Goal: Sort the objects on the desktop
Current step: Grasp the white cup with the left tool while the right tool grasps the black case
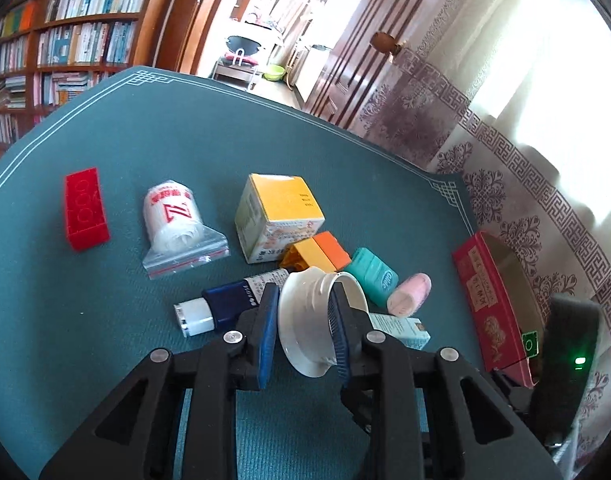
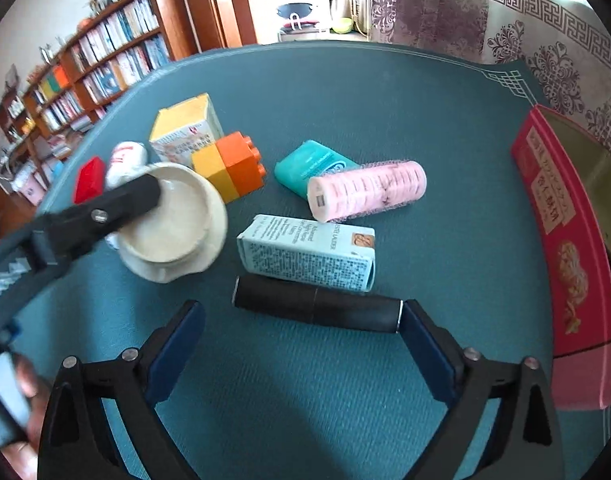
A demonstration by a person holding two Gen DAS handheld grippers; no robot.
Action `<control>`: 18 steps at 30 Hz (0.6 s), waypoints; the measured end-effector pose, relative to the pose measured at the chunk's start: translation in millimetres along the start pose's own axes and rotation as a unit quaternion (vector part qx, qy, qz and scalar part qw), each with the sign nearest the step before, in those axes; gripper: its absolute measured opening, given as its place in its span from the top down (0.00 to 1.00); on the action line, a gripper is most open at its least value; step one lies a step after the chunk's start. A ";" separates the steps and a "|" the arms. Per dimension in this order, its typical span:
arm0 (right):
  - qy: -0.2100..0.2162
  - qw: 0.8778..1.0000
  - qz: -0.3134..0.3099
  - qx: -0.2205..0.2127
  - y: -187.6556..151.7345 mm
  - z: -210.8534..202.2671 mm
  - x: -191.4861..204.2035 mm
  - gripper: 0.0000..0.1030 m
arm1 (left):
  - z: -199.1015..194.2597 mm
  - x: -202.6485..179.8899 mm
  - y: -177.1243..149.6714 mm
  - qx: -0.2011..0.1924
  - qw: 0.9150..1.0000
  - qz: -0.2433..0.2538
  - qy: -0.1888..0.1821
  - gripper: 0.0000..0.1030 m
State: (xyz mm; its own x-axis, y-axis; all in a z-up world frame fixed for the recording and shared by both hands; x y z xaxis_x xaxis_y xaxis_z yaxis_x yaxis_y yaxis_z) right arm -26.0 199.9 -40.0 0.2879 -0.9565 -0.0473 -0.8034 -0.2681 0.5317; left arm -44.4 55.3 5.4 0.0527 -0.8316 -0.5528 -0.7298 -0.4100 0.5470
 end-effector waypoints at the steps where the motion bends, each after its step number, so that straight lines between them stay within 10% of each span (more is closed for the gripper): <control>1: 0.000 1.000 0.003 0.002 -0.1 1.7 -1.1 0.05 | 3.0 -2.5 1.0 -0.001 1.000 -0.002 0.001 0.74; 18: -0.001 0.999 0.016 -0.040 -24.3 -29.0 -12.4 0.16 | 7.5 -5.1 -5.3 0.004 1.000 0.007 0.003 0.74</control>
State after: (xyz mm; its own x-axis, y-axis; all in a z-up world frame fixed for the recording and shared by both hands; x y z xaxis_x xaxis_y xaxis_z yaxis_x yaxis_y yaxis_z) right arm 5.1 221.6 -27.8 0.2619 -0.9646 -0.0300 -0.7679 -0.2271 0.5990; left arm -45.9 64.5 0.7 0.0464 -0.8399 -0.5408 -0.7367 -0.3944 0.5493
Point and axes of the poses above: each gripper's, at about its wrist camera, not at the fingertips, and z roughly the way its jaws point, x to its left, y to its top, the point moved 5 cm from there along z, roughly the way its jaws point, and after that the axes turned 14 degrees about -z, right-handed, at the moved point
